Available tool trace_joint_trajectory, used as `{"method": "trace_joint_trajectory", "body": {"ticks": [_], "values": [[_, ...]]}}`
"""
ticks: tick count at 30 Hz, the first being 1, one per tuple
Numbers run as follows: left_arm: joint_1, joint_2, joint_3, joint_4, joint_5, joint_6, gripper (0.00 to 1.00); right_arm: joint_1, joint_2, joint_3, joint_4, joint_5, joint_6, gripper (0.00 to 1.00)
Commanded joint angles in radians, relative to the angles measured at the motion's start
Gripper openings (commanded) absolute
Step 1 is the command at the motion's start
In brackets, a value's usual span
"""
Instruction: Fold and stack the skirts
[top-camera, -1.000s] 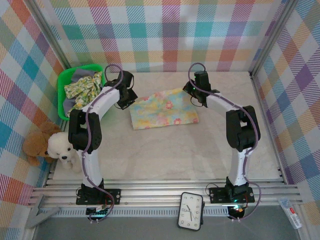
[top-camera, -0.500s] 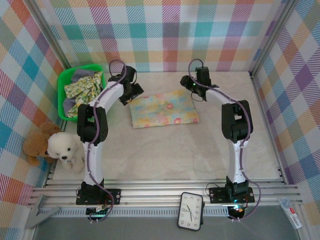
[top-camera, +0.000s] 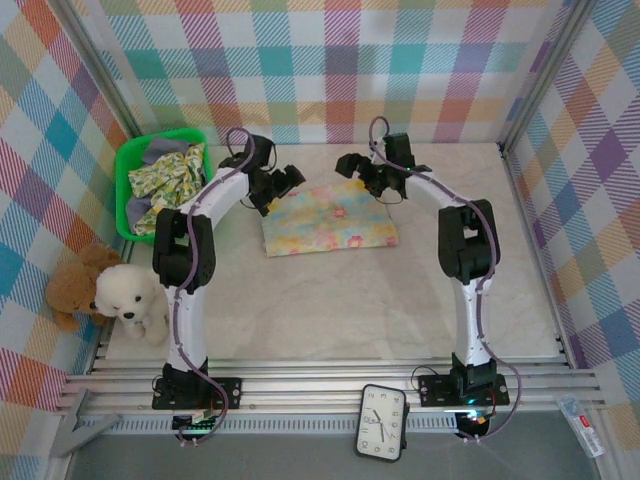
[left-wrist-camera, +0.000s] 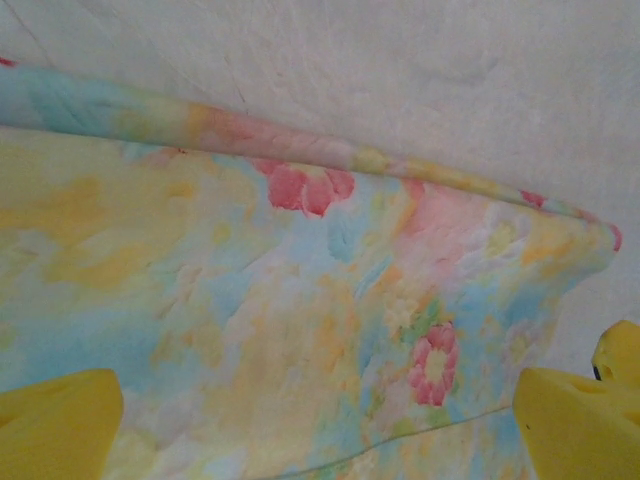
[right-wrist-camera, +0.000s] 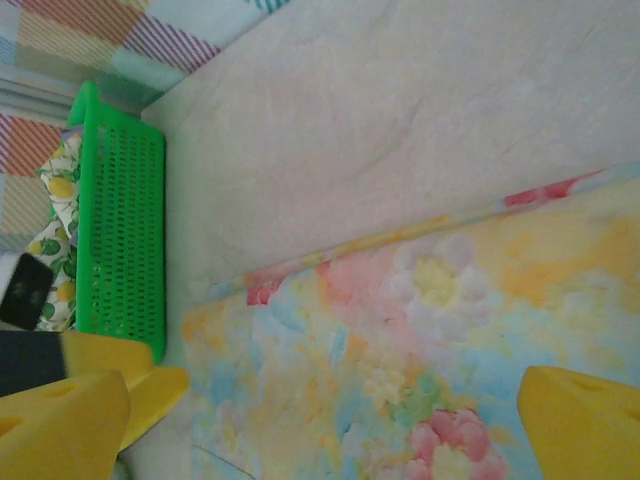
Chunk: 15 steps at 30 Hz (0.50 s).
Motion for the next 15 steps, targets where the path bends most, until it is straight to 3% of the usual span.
{"method": "trace_joint_trajectory", "body": {"ticks": [1, 4, 15], "values": [[-0.006, 0.053, -0.014, 0.015, 0.039, 0.006, 1.00, 0.003, 0.065, 0.051, -0.106, -0.049, 0.054, 0.99], [-0.010, 0.065, -0.039, 0.004, 0.024, 0.040, 1.00, 0.004, 0.099, 0.095, -0.231, -0.049, 0.043, 0.99], [-0.042, -0.094, -0.250, 0.043, 0.073, 0.042, 1.00, 0.000, -0.061, -0.149, -0.259, -0.002, 0.016, 0.99]]}}
